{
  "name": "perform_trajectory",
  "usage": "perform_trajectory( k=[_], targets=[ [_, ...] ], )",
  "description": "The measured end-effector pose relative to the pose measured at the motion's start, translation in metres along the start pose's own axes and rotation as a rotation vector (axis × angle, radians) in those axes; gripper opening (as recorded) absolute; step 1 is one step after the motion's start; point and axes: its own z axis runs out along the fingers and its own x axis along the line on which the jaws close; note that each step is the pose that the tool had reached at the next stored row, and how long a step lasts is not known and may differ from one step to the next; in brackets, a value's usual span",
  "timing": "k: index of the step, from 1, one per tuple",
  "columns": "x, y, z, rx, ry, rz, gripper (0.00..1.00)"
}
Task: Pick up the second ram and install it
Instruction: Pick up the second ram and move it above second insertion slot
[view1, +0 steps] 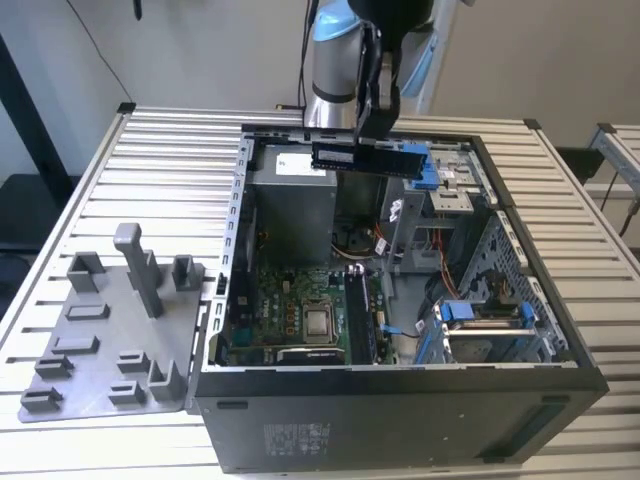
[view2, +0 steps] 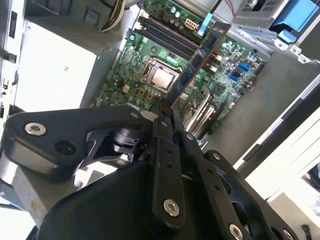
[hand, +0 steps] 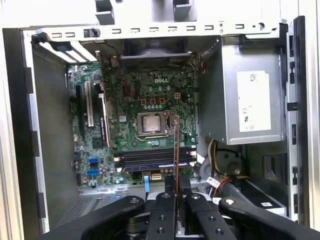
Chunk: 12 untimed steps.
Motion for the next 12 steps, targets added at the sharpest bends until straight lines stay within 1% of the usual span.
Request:
perform_trajectory(
  k=[4,12],
  targets=[
    [-0.0093,0.0009,0.0009,-0.0002,0.0001,-0.002,0.14],
    [-0.0218,0.002,0.0029,-0.0017,0.0007,-0.028,0.14]
  ],
)
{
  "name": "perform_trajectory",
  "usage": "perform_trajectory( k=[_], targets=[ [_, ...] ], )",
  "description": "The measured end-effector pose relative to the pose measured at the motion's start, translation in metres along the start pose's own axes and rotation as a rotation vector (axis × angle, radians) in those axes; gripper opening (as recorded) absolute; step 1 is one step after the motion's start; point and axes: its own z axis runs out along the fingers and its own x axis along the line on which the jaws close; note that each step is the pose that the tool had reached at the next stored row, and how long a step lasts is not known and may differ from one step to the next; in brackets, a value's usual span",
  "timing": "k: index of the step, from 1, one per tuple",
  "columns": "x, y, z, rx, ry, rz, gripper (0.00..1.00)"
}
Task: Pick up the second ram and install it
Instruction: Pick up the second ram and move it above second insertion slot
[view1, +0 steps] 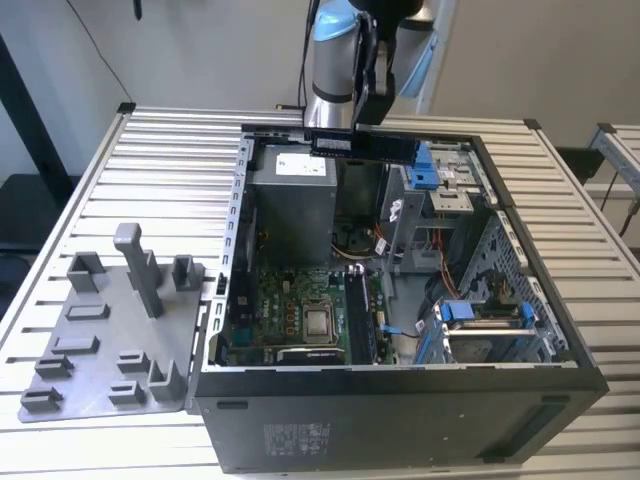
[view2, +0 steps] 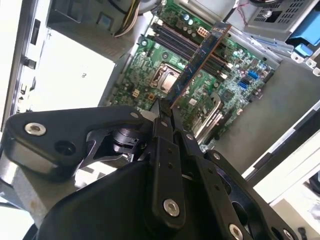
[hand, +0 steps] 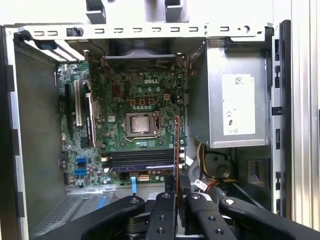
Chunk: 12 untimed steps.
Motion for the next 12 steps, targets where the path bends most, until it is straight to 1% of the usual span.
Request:
perform_trajectory(
  k=[5,12],
  targets=[
    [-0.0069,0.0004,0.001,-0.0009,0.0003,-0.016,0.14],
    [-0.0076,0.0004,0.0011,-0.0011,0.0002,-0.019,0.14]
  ],
)
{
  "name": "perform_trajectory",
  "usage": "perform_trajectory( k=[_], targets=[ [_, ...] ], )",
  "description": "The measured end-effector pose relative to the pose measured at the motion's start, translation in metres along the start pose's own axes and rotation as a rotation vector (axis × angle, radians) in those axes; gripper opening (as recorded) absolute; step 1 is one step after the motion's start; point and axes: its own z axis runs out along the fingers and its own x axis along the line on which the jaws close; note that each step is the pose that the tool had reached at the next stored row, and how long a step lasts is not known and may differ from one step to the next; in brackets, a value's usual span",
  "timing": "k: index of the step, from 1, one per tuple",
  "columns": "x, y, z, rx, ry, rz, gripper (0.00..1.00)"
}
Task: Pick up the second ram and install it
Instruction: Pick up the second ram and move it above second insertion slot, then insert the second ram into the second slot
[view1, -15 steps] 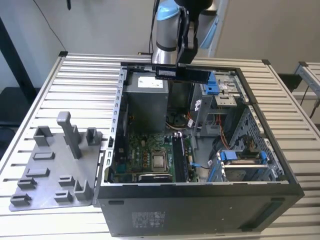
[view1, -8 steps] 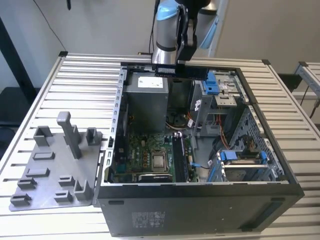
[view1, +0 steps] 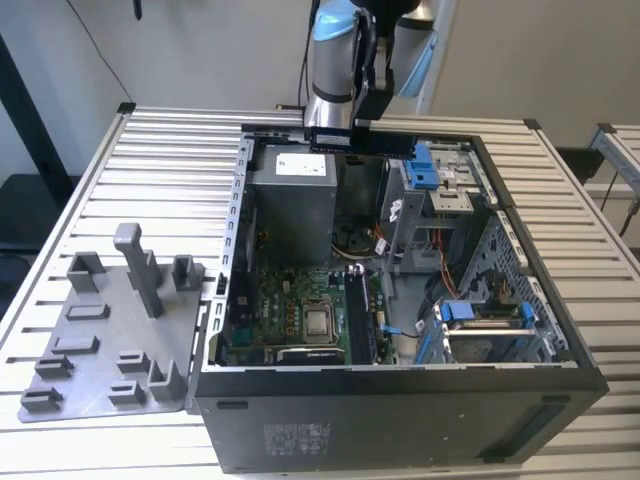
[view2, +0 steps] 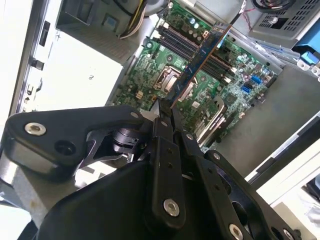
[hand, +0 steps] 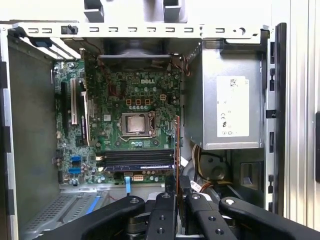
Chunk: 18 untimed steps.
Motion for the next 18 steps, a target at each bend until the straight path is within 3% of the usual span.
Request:
perform_trajectory(
  k=[5,18],
  targets=[
    [-0.0004,-0.0102,-0.0002,-0.0013,0.0004,-0.003,0.14],
    [-0.0005,-0.0115,-0.0002,-0.0012,0.0003,-0.003,0.14]
  ],
)
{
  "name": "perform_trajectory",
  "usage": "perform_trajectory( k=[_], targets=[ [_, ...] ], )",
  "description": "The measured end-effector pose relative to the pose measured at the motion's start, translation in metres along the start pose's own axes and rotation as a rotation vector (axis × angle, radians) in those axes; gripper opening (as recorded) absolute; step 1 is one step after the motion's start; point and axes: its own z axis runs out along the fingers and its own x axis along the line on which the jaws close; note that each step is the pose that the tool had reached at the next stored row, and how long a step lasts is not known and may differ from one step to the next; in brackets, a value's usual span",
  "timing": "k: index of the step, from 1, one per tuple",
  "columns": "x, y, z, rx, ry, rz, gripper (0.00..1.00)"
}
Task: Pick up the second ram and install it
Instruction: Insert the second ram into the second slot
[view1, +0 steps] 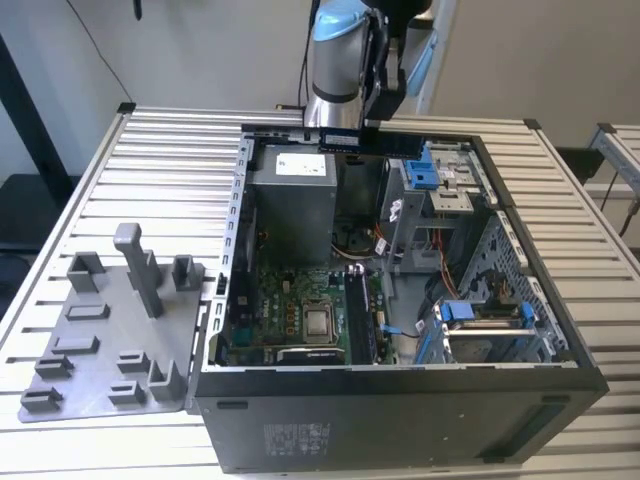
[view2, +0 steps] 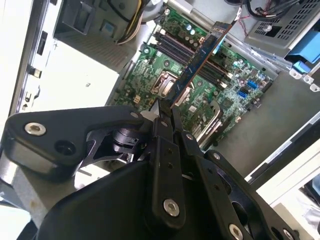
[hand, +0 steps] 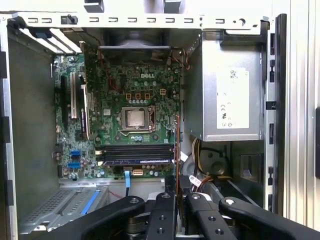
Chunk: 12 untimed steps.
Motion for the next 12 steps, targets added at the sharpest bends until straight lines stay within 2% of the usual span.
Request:
perform_trajectory(
  k=[7,12],
  targets=[
    [0.0,-0.0004,0.0,0.0002,-0.0001,0.003,0.14],
    [-0.0001,-0.0004,0.0,0.0017,-0.0007,0.029,0.14]
  ],
)
